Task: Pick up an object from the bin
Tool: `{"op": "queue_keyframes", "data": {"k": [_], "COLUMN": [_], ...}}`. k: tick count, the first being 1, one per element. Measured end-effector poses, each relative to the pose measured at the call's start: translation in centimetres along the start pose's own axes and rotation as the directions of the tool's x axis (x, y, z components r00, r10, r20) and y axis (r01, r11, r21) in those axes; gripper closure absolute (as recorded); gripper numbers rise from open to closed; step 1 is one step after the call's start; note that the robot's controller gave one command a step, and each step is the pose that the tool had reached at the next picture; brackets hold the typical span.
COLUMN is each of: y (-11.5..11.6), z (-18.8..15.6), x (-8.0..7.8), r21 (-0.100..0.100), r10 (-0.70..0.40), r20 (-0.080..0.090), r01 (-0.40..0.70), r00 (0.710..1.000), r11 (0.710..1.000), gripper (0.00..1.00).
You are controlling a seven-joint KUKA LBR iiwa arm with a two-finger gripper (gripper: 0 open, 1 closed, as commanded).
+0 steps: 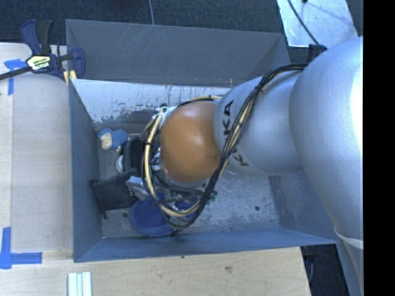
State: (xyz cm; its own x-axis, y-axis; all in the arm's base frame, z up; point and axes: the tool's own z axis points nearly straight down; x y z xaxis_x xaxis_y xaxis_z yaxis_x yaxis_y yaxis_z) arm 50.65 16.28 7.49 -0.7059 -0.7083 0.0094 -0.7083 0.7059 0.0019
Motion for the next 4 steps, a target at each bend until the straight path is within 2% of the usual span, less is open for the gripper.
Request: {"op": "queue_keyframes", "data": {"k": [1, 2, 3, 4], "y": [-2.6, -2.5, 1.6, 3.2], "z": [-0.1, -0.4, -14.3, -6.0], "x": [-3.2, -3.5, 0.8, -1.0], "r21": [-0.007, -0.005, 0.006, 0.001], "r10": [0.011, 0.013, 0.019, -0.155], "r20": [-0.02, -0.008, 0.019, 0.007], "r01": [-0.012, -0.013, -0.019, 0.155], "r00": [1.0, 1.0, 1.0, 0.988], "r11": [1.0, 1.0, 1.0, 0.988], "gripper": [0.0, 1.0, 1.0, 1.0]}}
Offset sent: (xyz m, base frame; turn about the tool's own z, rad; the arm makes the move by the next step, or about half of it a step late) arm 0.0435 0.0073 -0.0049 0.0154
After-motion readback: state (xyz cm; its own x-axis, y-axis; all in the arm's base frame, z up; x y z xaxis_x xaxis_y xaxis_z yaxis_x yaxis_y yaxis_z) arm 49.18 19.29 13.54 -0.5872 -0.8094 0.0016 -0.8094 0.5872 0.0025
